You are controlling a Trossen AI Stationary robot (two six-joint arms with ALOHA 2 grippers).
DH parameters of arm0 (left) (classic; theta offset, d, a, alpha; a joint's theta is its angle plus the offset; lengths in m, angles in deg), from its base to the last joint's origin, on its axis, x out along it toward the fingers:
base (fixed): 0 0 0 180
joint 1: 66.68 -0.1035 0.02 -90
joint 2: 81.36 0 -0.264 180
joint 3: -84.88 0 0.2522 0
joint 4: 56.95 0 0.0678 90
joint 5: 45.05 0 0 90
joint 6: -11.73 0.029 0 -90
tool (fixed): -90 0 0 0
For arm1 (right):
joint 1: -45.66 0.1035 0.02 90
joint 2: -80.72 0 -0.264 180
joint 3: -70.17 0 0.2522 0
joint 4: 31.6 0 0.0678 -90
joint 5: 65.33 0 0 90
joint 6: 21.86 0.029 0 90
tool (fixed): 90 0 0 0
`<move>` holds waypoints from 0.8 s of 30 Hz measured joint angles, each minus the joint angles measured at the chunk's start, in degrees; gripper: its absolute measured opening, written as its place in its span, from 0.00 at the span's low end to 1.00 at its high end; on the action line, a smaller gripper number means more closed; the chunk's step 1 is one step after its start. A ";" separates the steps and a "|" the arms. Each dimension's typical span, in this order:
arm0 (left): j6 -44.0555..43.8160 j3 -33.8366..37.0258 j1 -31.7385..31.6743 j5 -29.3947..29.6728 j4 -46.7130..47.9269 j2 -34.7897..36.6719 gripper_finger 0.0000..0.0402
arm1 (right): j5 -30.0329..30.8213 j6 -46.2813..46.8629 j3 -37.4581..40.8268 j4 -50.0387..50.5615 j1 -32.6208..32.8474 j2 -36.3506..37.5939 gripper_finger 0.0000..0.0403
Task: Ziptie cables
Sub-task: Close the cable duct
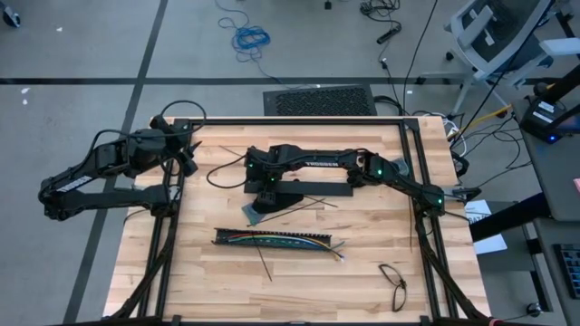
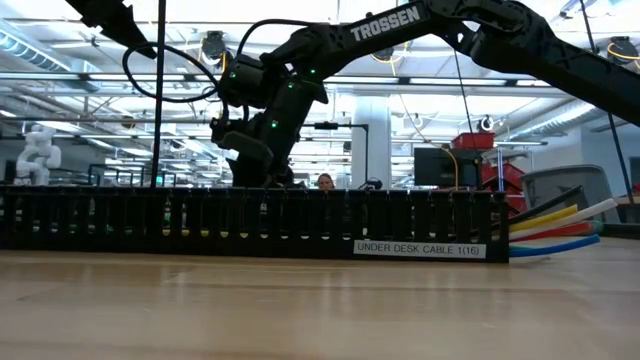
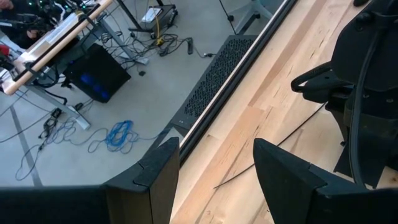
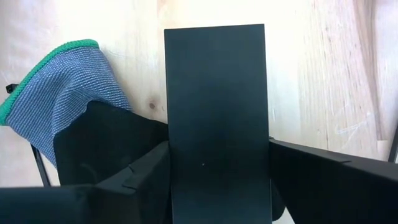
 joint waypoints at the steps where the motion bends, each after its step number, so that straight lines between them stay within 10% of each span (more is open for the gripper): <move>1: 0.02 0.00 -0.02 0.00 0.00 -0.01 0.50 | 0.00 0.02 0.00 0.00 0.00 0.00 0.58; 24: 0.02 0.00 0.00 0.00 0.02 0.00 0.50 | -0.11 -0.15 -0.07 0.17 -0.20 0.83 0.57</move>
